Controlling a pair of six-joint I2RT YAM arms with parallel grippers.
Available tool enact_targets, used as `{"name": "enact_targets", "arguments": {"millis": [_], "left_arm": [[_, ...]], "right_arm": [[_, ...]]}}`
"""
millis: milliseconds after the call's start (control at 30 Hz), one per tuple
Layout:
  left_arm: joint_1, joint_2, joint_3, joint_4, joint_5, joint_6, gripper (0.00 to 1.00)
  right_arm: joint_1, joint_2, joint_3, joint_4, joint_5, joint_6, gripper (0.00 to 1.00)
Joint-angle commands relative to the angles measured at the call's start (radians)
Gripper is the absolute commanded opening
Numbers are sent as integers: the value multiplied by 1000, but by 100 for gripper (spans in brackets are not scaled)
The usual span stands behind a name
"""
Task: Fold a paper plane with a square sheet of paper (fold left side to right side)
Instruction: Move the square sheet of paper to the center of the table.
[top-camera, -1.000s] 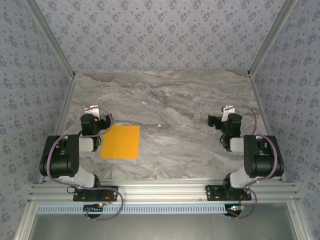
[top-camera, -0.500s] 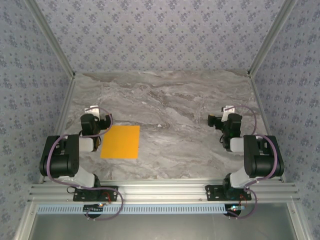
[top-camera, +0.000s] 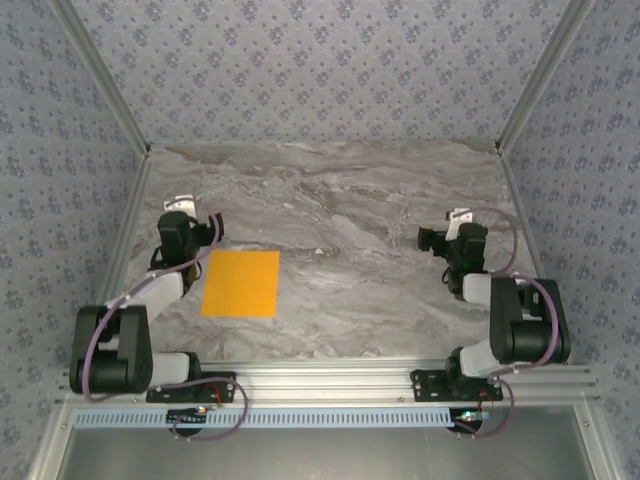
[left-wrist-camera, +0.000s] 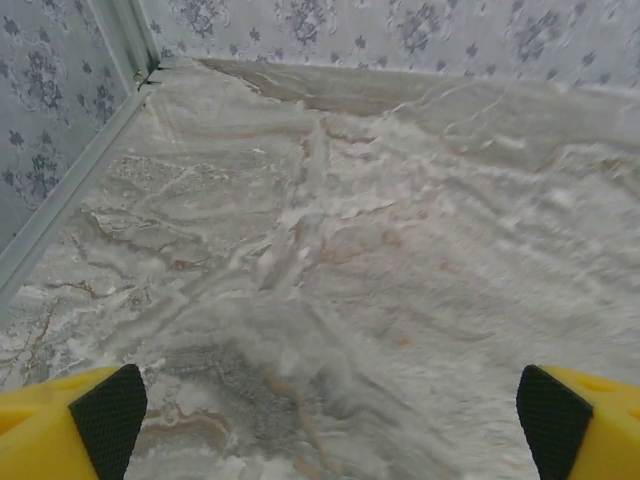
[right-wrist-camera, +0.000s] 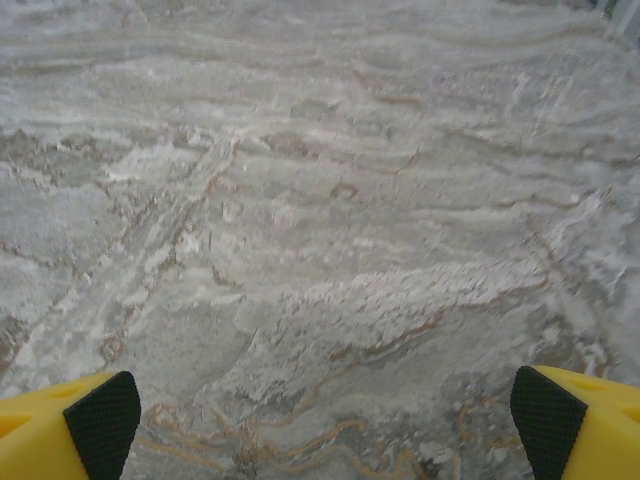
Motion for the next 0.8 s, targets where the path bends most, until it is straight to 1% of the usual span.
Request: {"name": "enact_targets", "arguments": {"millis": [0,33,67,100,167,233,333,433,567,767], "left_arm": [[-13,-60,119,-361,-30,-212,98],[-20,-60,147,-448,-11,-284,98],[-28,-57,172,-525,9,-325,98],[-42,-53,202,-603,35,-345,98],[-96,-46,239,-730,39,-380,98],[-155,-41,246,-794,47,-403,98],[-263,-9,251,-866,37,-445,98],[-341,36,251,-920,-6,-505,98],[-398,94,247,-960,-24,-555,98],[-437,174,233,-957,-18,-564,98]], "right_arm": [[-6,-149,63,-200,12,37,100],[-1,-197,76,-275,14,47,100],[5,-246,90,-343,17,57,100],[14,-294,105,-415,22,71,100],[41,-383,132,-573,16,94,100],[79,-453,144,-681,6,102,100],[152,-539,147,-807,24,118,100],[211,-592,140,-873,53,143,100],[267,-605,133,-898,106,156,100],[307,-603,134,-883,154,161,100]]}}
